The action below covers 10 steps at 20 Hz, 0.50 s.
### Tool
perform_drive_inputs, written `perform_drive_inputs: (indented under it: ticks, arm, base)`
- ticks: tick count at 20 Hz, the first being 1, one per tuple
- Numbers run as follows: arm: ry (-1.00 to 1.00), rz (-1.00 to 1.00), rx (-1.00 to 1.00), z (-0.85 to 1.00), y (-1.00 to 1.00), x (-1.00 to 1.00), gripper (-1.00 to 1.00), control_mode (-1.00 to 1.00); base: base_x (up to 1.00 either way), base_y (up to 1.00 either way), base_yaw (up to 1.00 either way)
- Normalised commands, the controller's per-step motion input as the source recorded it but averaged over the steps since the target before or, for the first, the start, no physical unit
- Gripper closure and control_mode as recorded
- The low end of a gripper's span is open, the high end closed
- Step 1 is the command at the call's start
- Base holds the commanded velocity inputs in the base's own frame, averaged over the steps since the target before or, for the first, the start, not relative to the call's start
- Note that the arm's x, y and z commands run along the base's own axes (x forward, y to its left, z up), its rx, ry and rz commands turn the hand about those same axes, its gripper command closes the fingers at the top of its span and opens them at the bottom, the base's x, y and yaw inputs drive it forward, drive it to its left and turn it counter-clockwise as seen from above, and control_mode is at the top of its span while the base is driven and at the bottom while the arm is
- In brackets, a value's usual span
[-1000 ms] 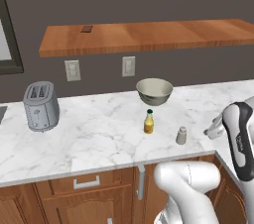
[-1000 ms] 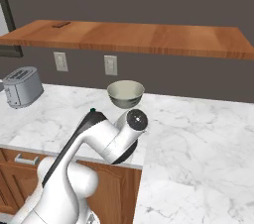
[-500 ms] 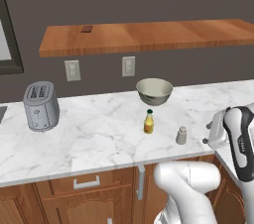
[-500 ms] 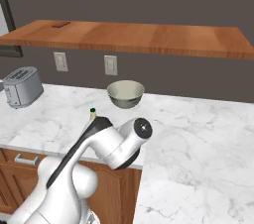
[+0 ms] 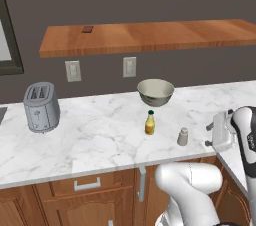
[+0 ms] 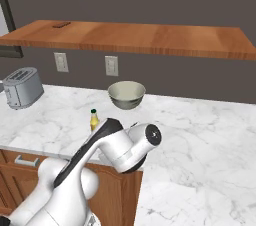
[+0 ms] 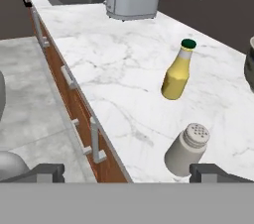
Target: Pick the shaker and mustard from the counter and place them in the cabinet.
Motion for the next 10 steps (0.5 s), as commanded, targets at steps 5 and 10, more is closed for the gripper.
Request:
perform_drive_inputs:
  ticks: [5,10]
  arm:
    - [0.0,0.05,0.02,-0.11,0.04,0.02,-1.0,-1.0]
    - [0.0,0.02,0.0,-0.01,0.02,0.03,-1.0,-1.0]
  base:
    - [0.0,0.0,0.0]
    - [0.0,0.0,0.0]
